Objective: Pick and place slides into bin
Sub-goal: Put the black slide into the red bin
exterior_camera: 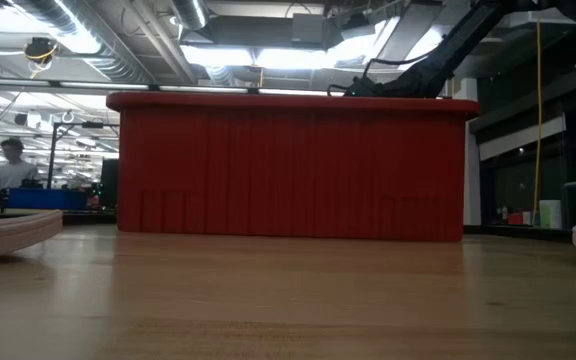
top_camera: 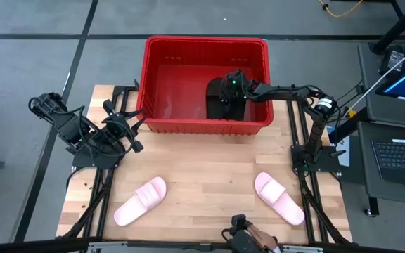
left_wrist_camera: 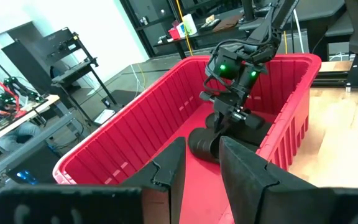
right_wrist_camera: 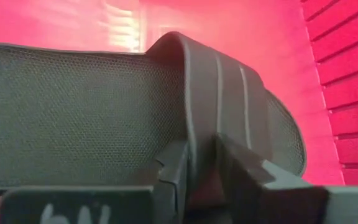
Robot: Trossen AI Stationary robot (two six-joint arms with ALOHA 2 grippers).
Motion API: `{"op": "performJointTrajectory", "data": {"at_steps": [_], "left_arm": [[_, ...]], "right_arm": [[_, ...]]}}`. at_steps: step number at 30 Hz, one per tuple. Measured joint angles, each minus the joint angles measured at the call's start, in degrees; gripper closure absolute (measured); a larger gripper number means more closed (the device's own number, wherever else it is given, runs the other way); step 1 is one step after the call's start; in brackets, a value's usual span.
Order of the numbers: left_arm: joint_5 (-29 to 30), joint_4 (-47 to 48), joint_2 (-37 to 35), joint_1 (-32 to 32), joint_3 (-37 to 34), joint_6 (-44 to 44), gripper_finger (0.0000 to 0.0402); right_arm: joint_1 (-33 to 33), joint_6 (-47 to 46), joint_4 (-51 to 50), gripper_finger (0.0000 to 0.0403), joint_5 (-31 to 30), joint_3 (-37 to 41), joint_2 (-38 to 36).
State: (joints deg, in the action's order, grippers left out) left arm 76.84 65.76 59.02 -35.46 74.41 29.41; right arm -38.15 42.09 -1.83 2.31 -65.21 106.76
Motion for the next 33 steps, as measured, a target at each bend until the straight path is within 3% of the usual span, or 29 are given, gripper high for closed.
{"op": "performJointTrajectory", "data": {"at_steps": [11, 21, 33], "left_arm": [[-0.15, 0.00, -0.02, 0.00, 0.00, 0.00, 0.0309], [-3.02, -0.04, -0.02, 0.00, -0.01, -0.01, 0.0309], [-4.23, -0.04, -0.02, 0.00, -0.02, -0.05, 0.0309]], "right_arm": [[0.01, -6.03, -0.75, 0.0300, -0.36, -1.71, -0.64], [0.28, -7.97, -9.83, 0.0299, -0.29, -3.02, -2.50], [3.60, -10.44, -9.33, 0.0298, 0.02, -3.04, -4.27]]}}
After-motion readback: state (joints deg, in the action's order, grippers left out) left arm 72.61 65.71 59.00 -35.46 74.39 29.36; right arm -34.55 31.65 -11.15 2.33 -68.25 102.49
